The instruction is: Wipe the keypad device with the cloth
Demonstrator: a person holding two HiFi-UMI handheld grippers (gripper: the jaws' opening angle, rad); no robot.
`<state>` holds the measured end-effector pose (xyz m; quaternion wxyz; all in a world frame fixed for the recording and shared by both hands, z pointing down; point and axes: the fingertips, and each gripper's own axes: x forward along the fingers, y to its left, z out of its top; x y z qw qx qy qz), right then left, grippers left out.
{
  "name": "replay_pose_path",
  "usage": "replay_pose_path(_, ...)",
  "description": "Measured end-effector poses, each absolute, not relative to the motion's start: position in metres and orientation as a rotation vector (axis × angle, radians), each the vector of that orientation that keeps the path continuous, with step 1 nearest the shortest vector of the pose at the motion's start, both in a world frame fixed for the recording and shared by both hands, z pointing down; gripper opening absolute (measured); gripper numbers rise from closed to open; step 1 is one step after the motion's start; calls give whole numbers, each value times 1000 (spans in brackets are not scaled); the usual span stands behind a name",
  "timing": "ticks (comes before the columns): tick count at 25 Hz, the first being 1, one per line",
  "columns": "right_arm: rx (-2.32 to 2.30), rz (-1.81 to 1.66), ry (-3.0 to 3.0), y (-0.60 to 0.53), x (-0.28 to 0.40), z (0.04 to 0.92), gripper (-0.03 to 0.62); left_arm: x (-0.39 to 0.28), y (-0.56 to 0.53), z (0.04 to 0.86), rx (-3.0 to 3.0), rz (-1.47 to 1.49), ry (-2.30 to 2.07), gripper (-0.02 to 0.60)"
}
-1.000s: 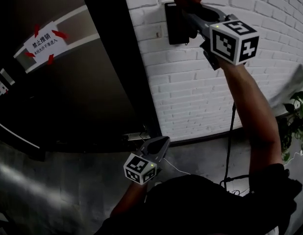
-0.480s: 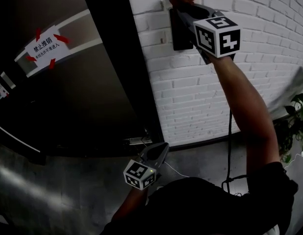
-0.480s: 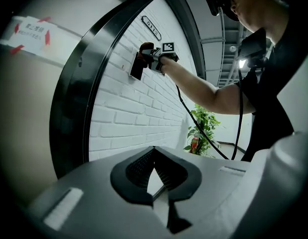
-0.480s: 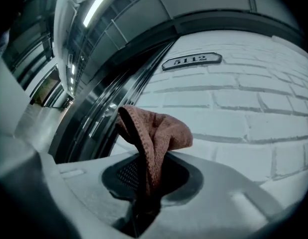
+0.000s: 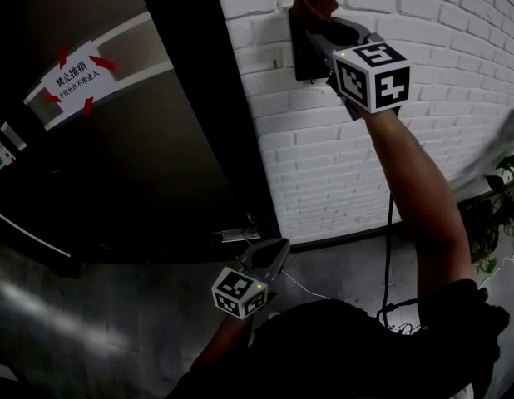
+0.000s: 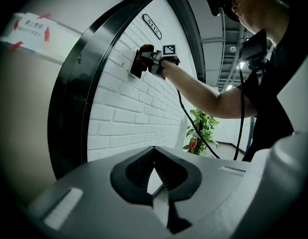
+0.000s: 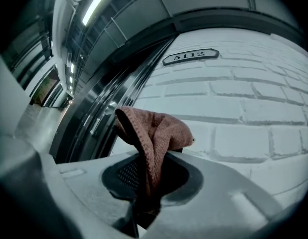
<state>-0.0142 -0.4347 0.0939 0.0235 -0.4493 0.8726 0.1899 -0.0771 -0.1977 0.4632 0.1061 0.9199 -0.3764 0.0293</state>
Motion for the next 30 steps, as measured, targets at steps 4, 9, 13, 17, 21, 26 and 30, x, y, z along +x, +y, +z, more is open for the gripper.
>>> replay_pose_path(4,-1395,559,2714,-435,-13,108,58,-76,-197,463,2712,88,-1099,17)
replay_pose_path(9,-1391,519,2731,-435,-11,125,58,-76,-197,463,2714,87,-1097,17)
replay_pose_path(13,-1397,495,2743,-435,-10,138,58,-78,-198,463,2713,86,-1105,17)
replay_pose_path(17,-1406,475,2764,-436,-10,153,58,-78,-198,464,2709,85,-1103,17)
replay_pose_path(21,-1413,456,2784,-435,-8,169,58,-78,-198,464,2709,86,-1101,17)
replay_pose_path(26,-1423,442,2810,-435,-10,186,58,-78,-197,464,2709,85,-1102,17)
replay_pose_path(30,-1439,430,2823,-435,-10,198,58,-78,-197,463,2710,83,-1101,17)
